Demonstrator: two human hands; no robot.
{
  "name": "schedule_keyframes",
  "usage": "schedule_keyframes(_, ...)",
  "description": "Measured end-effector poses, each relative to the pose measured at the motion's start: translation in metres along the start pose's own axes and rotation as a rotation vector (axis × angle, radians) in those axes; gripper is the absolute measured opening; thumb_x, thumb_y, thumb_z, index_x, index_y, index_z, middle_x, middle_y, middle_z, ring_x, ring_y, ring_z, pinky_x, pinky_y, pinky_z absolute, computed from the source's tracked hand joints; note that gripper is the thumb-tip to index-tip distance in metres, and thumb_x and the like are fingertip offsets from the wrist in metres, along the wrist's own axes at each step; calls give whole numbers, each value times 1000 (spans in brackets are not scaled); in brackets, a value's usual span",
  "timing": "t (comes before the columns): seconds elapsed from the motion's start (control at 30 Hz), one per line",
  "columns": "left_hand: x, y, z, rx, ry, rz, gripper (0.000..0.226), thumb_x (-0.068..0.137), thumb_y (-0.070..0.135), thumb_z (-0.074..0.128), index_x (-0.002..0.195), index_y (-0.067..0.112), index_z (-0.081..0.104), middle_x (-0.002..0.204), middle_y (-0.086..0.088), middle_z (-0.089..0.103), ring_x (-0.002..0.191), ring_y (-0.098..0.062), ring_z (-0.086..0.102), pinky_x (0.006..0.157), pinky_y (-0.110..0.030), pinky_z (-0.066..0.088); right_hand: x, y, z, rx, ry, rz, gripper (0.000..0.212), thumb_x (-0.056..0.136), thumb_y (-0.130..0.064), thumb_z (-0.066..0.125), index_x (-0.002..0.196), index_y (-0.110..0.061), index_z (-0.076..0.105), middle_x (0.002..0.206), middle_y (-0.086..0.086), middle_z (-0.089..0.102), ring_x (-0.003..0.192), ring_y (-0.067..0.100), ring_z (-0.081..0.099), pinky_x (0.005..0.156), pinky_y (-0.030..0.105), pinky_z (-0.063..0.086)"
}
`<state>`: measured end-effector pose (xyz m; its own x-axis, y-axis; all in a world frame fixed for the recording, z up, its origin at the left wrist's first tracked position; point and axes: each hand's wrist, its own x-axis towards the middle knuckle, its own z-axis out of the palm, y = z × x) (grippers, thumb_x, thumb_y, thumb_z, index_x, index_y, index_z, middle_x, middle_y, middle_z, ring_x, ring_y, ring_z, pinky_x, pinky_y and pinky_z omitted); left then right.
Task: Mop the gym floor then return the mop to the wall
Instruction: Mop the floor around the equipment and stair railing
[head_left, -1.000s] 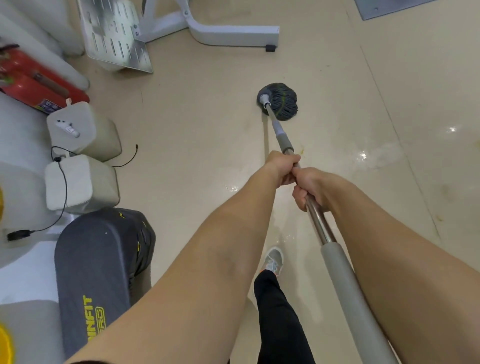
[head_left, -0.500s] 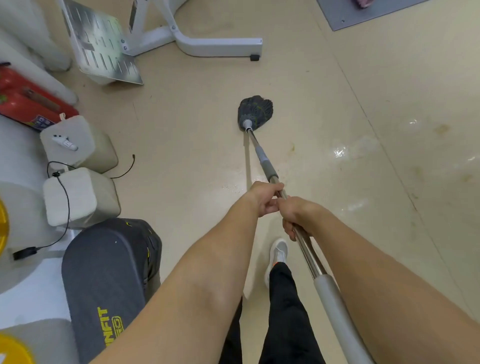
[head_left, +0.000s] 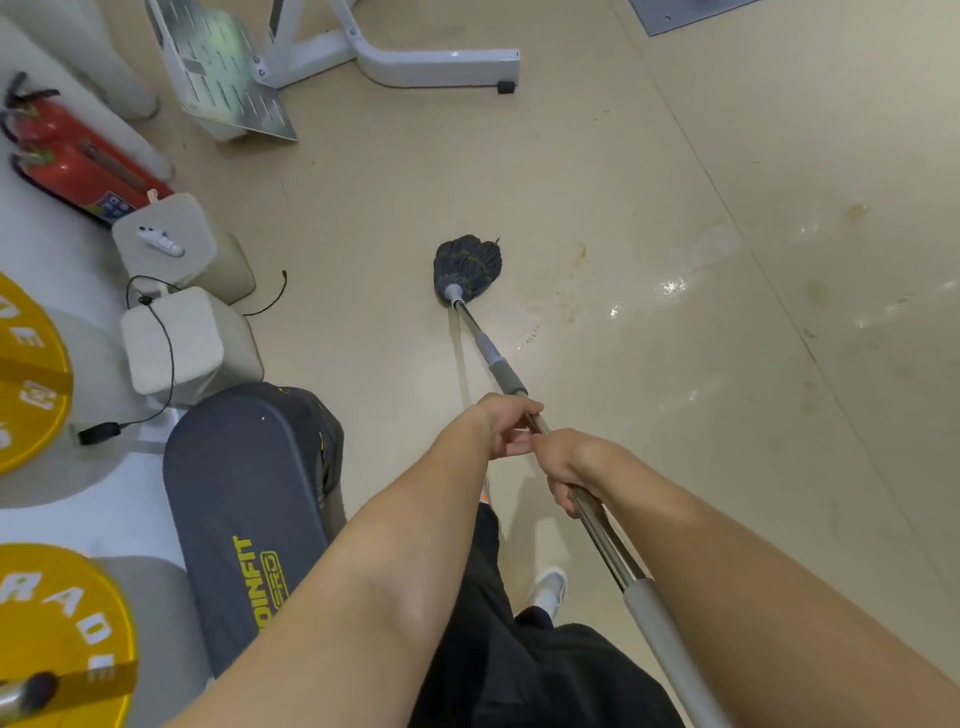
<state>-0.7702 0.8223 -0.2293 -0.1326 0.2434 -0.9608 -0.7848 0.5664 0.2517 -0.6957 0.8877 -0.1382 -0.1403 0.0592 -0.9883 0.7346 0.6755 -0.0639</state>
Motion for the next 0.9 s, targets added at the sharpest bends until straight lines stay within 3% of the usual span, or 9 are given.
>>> schedule_keyframes(0.1, -13, -43, 15, 21, -1, -7, 29, 88, 21, 69, 113, 7, 60, 102, -9, 69, 85, -24, 71, 83, -37, 60, -8, 26, 44, 117, 15, -13, 63, 87, 17, 52, 146, 11, 33, 63, 20, 66, 58, 30, 59, 79, 37, 57)
schedule_keyframes(0.17, -24, -74, 30, 43, -5, -13, 25, 87, 21, 70, 105, 8, 60, 98, -9, 67, 82, -22, 65, 72, -34, 62, -17, 50, 78, 245, 52, -29, 53, 98, 4, 40, 150, 5, 31, 64, 21, 61, 59, 31, 59, 87, 42, 58)
schedule_keyframes(0.27, -43, -119, 57, 111, 4, -4, 23, 87, 22, 71, 100, 6, 59, 90, -9, 65, 72, -21, 62, 53, -29, 60, -39, 91, 125, 383, 52, -24, 50, 105, -16, 21, 152, -2, 27, 53, 22, 57, 48, 29, 50, 74, 38, 56)
schedule_keyframes(0.37, -57, -154, 74, 159, -28, -5, 27, 86, 27, 73, 98, 6, 61, 86, -6, 68, 71, -21, 69, 64, -30, 62, -48, 119, 157, 432, 41, 54, 63, 104, -38, 17, 149, 4, 31, 46, 19, 56, 48, 30, 49, 79, 41, 58)
schedule_keyframes(0.5, -55, -177, 72, 126, -63, -32, 24, 86, 25, 73, 97, 7, 60, 79, -6, 65, 65, -17, 66, 60, -24, 59, -45, 114, 172, 543, 106, 122, 55, 105, -17, 22, 157, -2, 13, 48, 14, 59, 57, 25, 59, 71, 30, 51)
schedule_keyframes(0.6, -46, -165, 53, 43, -42, 3, 25, 85, 18, 74, 95, 2, 57, 69, -10, 58, 46, -15, 54, 42, -21, 52, -35, 91, 158, 452, 114, 138, 48, 106, -9, 24, 148, 13, 31, 52, 15, 67, 55, 21, 54, 77, 31, 50)
schedule_keyframes(0.7, -33, -135, 34, 20, -49, 27, 26, 85, 17, 75, 98, 1, 60, 70, -10, 59, 44, -13, 54, 50, -21, 56, -24, 65, 130, 358, 79, 174, 44, 105, -6, 28, 140, 19, 38, 48, 16, 64, 64, 29, 63, 89, 36, 54)
schedule_keyframes(0.8, -13, -98, 17, -8, -60, 40, 26, 86, 16, 73, 102, 0, 61, 70, -10, 60, 50, -14, 58, 63, -25, 60, -12, 36, 97, 363, 85, 232, 46, 101, 2, 38, 147, 6, 37, 33, 10, 55, 76, 35, 70, 90, 39, 56)
schedule_keyframes(0.9, 12, -49, -13, -75, -63, 64, 29, 87, 17, 72, 104, -4, 62, 75, -12, 64, 42, -10, 58, 81, -35, 61, 6, -3, 48, 351, 88, 187, 34, 103, -7, 33, 134, -2, 47, 28, 6, 50, 42, 29, 57, 53, 32, 54)
